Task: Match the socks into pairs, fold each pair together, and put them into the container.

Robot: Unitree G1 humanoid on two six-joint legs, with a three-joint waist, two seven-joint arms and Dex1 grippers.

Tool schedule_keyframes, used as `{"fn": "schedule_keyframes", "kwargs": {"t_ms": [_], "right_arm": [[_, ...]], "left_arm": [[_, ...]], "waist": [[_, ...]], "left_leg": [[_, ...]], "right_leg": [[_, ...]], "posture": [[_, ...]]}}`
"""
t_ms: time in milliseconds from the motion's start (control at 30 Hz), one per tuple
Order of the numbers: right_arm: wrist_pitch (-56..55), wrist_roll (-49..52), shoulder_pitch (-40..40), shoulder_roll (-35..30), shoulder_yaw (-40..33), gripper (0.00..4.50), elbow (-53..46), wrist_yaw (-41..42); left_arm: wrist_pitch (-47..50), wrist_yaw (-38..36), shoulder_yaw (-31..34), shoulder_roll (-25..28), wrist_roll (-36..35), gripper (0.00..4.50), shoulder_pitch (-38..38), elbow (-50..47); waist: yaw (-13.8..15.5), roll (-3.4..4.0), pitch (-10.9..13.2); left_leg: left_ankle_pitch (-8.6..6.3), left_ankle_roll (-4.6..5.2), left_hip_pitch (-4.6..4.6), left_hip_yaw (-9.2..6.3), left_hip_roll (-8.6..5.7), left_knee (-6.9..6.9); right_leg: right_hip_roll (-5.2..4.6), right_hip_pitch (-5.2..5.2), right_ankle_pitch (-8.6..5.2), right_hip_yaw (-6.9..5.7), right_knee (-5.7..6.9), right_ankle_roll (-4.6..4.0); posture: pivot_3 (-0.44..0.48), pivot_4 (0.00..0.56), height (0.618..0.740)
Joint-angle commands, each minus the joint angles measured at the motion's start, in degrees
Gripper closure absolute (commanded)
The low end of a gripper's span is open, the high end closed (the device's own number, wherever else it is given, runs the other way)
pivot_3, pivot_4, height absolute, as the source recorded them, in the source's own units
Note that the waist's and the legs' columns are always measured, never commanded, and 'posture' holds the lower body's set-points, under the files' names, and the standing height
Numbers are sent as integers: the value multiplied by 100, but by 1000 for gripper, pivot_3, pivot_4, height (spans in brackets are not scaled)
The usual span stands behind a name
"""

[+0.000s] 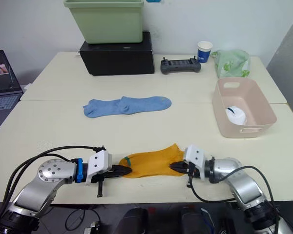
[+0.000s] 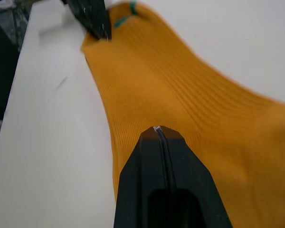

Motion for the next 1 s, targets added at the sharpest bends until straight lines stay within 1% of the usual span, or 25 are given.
{"fn": "schedule_keyframes", "kwargs": {"t_ms": [33,100,167,267,367,433,467,533,633,667,733,833,900,1000], "right_arm": [[-71,81,83,-254,-325,4488,-113,135],[108,346,205,-479,-519,4488,-398,329],[577,826,289,-539,-789,4488,-795,306],[1722,1672,270,-483,-1331,4488,-1288,-188],[2649,2271,270,-447,-1814,3899,-1447,-690],[3236,2566,347,-379,-2108,3267,-1523,-1147],[3498,2604,386,-357,-2186,2849,-1555,-1397],[3755,2686,477,-335,-2230,2161,-1661,-1617],[4084,2725,516,-262,-2071,1097,-1789,-1908],[4243,2725,510,-269,-1968,691,-1820,-1981],[4520,2648,462,-142,-1862,18,-1794,-2325],[5093,2838,219,329,-1877,0,-1668,-2839],[5337,2928,91,458,-1797,0,-1645,-2887],[5635,3053,-62,781,-1783,0,-1545,-3029]], "left_arm": [[-39,-47,170,71,-64,4500,-7,55],[30,-108,327,25,-381,4500,12,-229],[175,-122,436,13,-626,4500,43,-510],[322,-59,587,24,-817,4500,46,-802],[370,81,722,-28,-922,4500,52,-1077],[387,21,834,45,-1066,4500,123,-1400],[522,54,921,50,-1223,4500,136,-1575],[784,76,1074,85,-1558,4500,157,-1890],[1052,-11,1127,205,-1847,3924,182,-2170],[1097,6,1114,211,-1874,3589,165,-2196],[1127,58,1057,185,-1853,2952,120,-2202],[980,171,967,57,-1667,2014,59,-2123],[918,139,915,57,-1589,1354,96,-2113],[924,142,920,39,-1614,1354,98,-2108]], "waist": [[-2,0,0],[-2,0,0],[-2,0,0],[-14,0,0],[-15,0,0],[-13,0,0],[-13,0,0],[-13,0,0],[-15,0,0],[-20,0,0],[-19,0,0],[-34,-3,-1],[-42,-3,-2],[-42,-5,-3]], "left_leg": [[0,0,1,1,0,0],[0,0,0,0,2,-1],[0,0,-6,-3,3,-1],[0,0,-8,-4,5,-1],[0,0,-5,-8,6,-1],[0,0,-5,-8,3,-2],[0,0,-8,-7,4,-2],[0,0,-9,-5,3,-2],[0,0,-8,-5,3,-2],[0,0,-7,-4,3,-3],[0,0,-5,-1,3,-4],[0,0,-3,-1,3,-3],[0,0,-1,2,3,-3],[0,0,-1,2,4,-5]], "right_leg": [[0,0,0,1,1,0],[2,-1,0,0,1,0],[2,-4,-1,-3,-1,1],[2,-5,0,-1,-1,0],[1,-2,0,-2,1,0],[2,-1,0,-3,0,0],[2,-3,0,-3,-1,0],[1,-3,0,-1,-2,0],[2,-4,-1,0,-2,1],[3,-4,-1,0,-2,1],[4,-4,-1,4,-2,2],[9,-4,-1,6,-2,1],[11,-4,-1,9,-1,1],[13,-5,-1,8,-2,1]], "posture": [[0,150,740],[0,150,740],[0,150,740],[0,150,740],[0,150,740],[0,150,740],[0,150,740],[0,150,740],[0,150,740],[0,150,740],[0,150,740],[0,150,740],[0,150,740],[0,150,740]]}}
